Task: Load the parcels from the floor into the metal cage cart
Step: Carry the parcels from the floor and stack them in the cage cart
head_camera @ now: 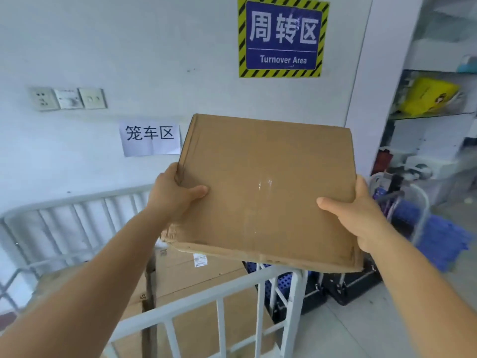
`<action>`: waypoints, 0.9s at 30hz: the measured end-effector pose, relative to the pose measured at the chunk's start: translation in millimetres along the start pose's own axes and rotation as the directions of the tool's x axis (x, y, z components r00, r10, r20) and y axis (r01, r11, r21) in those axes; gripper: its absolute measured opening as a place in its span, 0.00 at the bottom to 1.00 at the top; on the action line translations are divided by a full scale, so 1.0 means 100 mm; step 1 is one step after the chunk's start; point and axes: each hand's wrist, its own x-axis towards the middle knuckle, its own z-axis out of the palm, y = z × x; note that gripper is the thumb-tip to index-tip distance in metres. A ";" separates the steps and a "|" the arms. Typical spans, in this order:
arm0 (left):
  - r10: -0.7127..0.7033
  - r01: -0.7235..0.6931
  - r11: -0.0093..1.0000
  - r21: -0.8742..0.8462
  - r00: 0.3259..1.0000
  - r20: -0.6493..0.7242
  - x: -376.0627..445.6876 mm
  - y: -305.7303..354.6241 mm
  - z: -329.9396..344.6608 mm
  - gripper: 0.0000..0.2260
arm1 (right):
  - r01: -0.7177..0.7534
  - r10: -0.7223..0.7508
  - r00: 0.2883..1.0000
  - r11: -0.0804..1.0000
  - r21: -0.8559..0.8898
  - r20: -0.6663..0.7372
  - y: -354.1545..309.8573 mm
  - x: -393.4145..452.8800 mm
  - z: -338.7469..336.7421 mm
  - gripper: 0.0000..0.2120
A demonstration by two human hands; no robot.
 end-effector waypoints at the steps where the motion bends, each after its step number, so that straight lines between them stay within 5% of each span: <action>1: -0.014 0.014 1.000 0.006 1.000 -0.022 0.00 -0.10 -0.18 0.31 | 0.004 -0.004 1.000 1.000 -0.015 0.022 -0.05 -0.02 0.18 0.36; 9: -0.141 0.154 0.987 0.041 0.966 -0.214 -0.09 -0.87 -1.29 0.26 | 0.061 -0.063 0.960 0.998 0.015 0.274 -0.36 -0.04 1.57 0.38; 14: -0.209 0.244 0.967 0.079 0.927 -0.312 -0.05 -1.28 -1.73 0.34 | 0.042 -0.033 0.917 0.999 -0.013 0.397 -0.42 0.04 2.39 0.58; 20: -0.291 0.366 0.923 0.120 0.867 -0.405 0.28 -1.87 -2.04 0.27 | 0.016 -0.018 0.850 1.000 0.007 0.526 -0.33 0.34 3.41 0.39; 27: -0.408 0.526 0.835 0.163 0.790 -0.457 0.71 -2.60 -2.29 0.24 | 0.005 0.037 0.768 0.998 -0.063 0.640 -0.19 0.73 4.52 0.46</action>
